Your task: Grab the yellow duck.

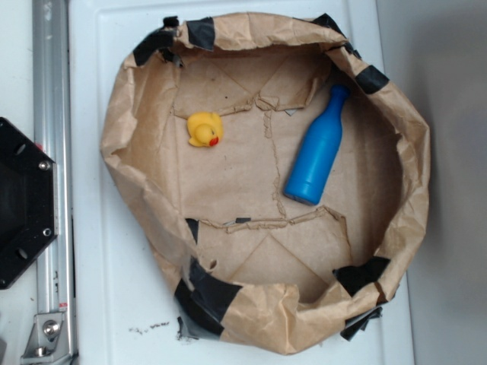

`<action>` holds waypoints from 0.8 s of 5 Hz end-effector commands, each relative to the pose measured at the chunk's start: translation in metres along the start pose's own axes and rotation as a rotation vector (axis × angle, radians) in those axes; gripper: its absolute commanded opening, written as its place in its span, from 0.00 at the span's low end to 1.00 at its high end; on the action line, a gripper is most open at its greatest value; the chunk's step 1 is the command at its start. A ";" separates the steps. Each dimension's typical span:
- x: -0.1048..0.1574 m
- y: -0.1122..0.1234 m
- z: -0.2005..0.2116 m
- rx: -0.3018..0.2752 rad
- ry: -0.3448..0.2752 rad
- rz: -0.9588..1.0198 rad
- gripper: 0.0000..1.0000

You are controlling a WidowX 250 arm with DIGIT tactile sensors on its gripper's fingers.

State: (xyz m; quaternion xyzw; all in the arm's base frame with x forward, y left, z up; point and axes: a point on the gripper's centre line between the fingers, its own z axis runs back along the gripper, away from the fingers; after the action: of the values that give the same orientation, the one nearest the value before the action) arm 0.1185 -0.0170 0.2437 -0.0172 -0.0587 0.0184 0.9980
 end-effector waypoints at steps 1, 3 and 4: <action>0.000 0.000 0.000 0.000 0.000 0.000 1.00; 0.091 0.001 -0.042 -0.016 0.032 0.237 1.00; 0.112 0.010 -0.083 0.004 -0.011 0.374 1.00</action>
State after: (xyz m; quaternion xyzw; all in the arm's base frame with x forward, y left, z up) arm 0.2354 -0.0128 0.1648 -0.0227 -0.0443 0.1929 0.9800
